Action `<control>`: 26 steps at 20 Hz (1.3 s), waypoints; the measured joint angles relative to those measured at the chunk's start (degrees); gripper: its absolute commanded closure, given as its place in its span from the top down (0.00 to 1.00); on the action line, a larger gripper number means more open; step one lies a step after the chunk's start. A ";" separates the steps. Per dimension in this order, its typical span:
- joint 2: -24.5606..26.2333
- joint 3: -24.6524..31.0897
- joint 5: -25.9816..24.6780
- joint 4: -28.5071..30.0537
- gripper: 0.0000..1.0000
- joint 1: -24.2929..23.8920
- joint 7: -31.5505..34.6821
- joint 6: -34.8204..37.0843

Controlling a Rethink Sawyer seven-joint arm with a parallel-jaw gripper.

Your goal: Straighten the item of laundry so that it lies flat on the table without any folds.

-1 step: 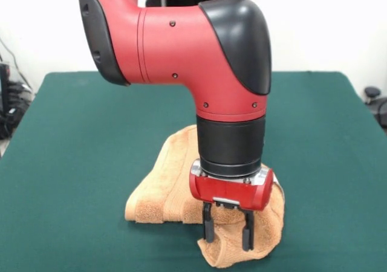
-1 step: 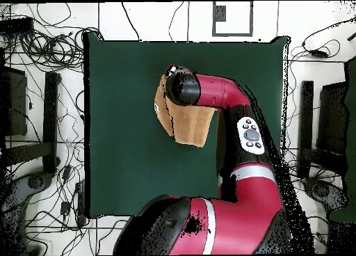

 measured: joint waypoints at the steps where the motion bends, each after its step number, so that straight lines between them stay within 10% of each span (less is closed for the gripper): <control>1: 0.00 0.00 0.04 0.01 1.00 0.00 0.00 0.00; 26: 0.06 -0.02 0.04 1.40 1.00 0.00 0.00 -0.04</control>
